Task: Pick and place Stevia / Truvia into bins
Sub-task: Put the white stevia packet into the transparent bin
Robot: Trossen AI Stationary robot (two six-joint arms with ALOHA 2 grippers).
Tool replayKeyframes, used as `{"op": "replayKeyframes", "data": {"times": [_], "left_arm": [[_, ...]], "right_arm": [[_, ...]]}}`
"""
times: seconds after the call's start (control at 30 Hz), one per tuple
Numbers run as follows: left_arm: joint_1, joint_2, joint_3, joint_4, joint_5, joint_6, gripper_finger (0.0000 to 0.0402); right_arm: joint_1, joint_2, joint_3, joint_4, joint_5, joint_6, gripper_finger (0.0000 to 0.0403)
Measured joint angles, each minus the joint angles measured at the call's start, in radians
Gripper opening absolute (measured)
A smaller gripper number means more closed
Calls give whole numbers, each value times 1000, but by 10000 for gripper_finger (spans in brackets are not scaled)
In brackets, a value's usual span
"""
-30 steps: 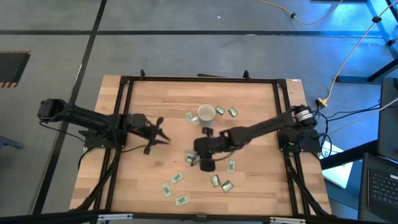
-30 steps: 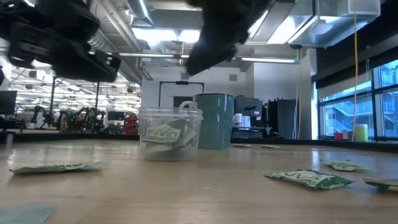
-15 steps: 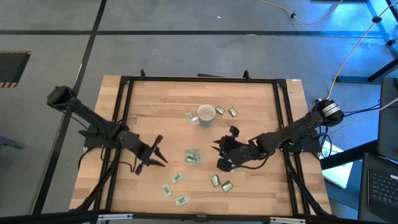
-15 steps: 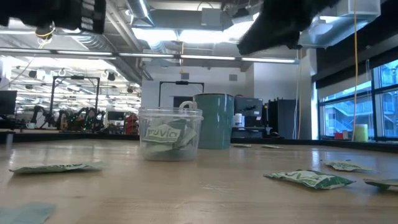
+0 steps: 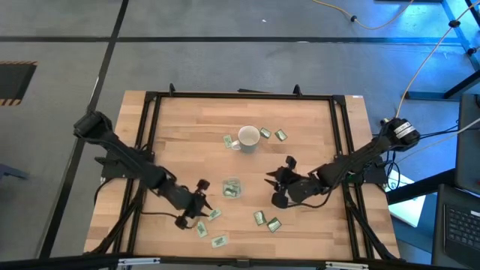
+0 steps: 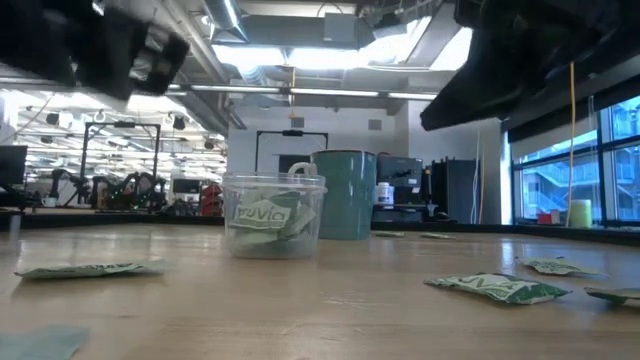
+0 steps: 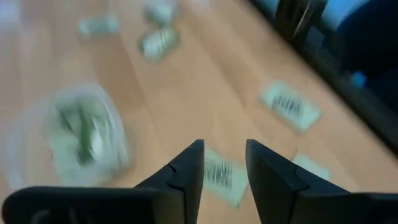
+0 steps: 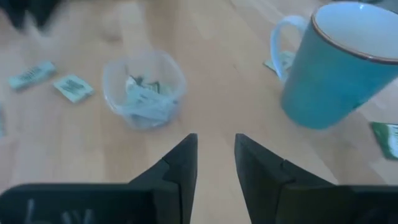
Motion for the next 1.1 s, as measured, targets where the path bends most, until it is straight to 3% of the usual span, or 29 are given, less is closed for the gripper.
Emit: {"op": "replayKeyframes", "data": {"times": [0.13, 0.53, 0.8, 1.1], "left_arm": [[-15, 107, 66, -79, 1, -35, 96], [-6, 294, 104, -74, 12, -166, 67], [-1, 333, 110, -83, 45, -199, 51], [-1, 308, 106, -116, 62, -199, 5]], "right_arm": [[15, -9, -38, 119, -1, -15, 110], [18, -8, -40, 145, -73, -15, 110], [18, -8, -40, 142, -75, -15, 110], [18, -8, -40, 141, -75, -30, 110]]}}
